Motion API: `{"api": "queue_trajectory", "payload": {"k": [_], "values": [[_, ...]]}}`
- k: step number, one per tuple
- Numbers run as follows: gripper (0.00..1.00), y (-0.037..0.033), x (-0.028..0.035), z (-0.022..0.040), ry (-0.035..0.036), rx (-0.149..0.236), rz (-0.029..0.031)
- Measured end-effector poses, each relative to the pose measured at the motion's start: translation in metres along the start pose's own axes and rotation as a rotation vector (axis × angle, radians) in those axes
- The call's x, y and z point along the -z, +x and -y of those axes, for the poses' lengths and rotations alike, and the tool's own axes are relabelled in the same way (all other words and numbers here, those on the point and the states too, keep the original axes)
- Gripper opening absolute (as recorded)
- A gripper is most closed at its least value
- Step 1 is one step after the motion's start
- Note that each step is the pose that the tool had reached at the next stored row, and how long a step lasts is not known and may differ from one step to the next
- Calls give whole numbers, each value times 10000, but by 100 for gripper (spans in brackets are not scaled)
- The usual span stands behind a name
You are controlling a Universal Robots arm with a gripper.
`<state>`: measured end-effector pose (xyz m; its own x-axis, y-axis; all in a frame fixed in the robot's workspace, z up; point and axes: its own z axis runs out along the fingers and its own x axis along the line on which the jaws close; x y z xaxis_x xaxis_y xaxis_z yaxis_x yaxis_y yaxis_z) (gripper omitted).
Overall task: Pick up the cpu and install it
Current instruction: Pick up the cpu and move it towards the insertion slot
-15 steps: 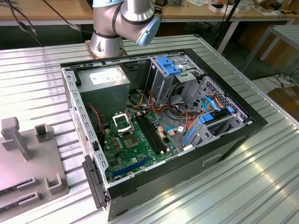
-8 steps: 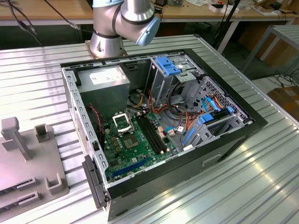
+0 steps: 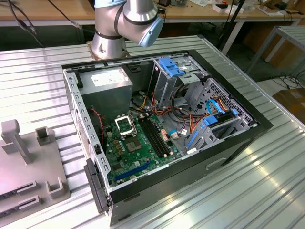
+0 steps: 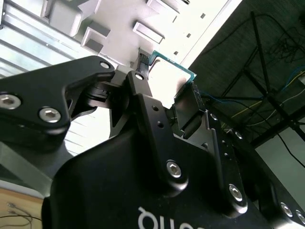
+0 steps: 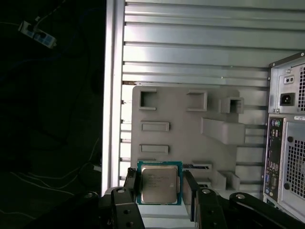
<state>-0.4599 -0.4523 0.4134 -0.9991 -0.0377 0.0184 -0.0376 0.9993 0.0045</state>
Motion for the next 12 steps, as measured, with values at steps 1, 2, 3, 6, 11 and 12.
{"api": "queue_trajectory", "payload": {"k": [1, 2, 3, 6, 11, 12], "values": [[48, 0, 14, 0, 0, 0, -1], [48, 1, 32, 0, 0, 0, 0], [48, 1, 40, 0, 0, 0, 0], [48, 1, 41, 0, -1, 0, 2], [48, -13, 45, 1, 2, 2, -3], [48, -27, 44, 2, 1, 2, -2]]}}
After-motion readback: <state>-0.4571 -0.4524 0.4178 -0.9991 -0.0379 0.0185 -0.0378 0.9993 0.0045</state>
